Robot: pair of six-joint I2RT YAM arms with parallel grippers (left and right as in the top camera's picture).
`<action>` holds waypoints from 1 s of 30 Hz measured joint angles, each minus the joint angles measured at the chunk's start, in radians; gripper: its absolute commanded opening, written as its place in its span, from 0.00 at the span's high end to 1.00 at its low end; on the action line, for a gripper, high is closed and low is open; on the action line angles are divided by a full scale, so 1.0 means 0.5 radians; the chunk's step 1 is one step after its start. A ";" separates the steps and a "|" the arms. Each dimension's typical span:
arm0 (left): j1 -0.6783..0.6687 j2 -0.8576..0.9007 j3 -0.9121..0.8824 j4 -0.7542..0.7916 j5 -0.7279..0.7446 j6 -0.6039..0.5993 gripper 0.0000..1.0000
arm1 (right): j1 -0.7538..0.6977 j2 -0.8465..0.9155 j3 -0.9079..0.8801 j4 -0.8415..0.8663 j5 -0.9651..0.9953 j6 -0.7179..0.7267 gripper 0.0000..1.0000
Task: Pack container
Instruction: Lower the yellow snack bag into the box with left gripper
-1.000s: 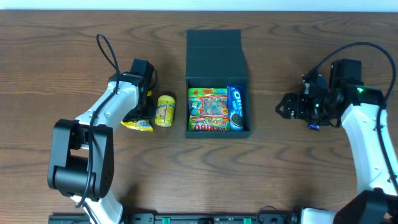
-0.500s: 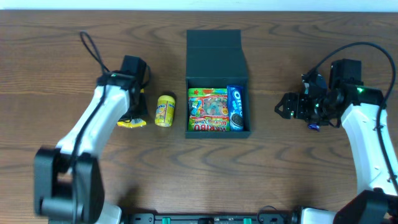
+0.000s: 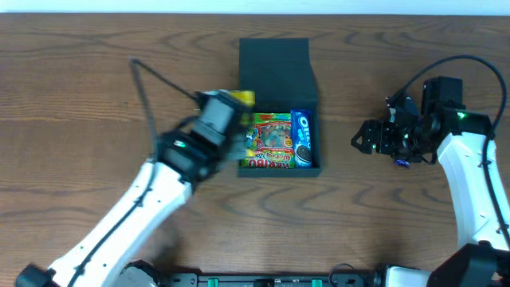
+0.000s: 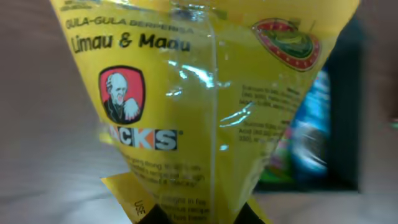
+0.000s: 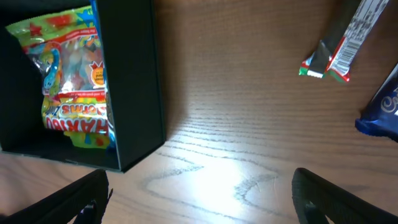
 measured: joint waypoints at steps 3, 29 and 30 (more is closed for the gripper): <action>-0.150 0.101 0.000 0.085 0.020 -0.142 0.81 | 0.000 0.000 0.000 -0.021 -0.002 -0.001 0.06; -0.186 0.455 0.005 0.228 0.159 -0.212 0.30 | 0.000 0.000 0.000 -0.040 0.000 0.000 0.04; -0.186 0.455 0.024 0.142 0.130 -0.195 0.33 | 0.000 0.000 0.000 -0.040 0.001 -0.001 0.04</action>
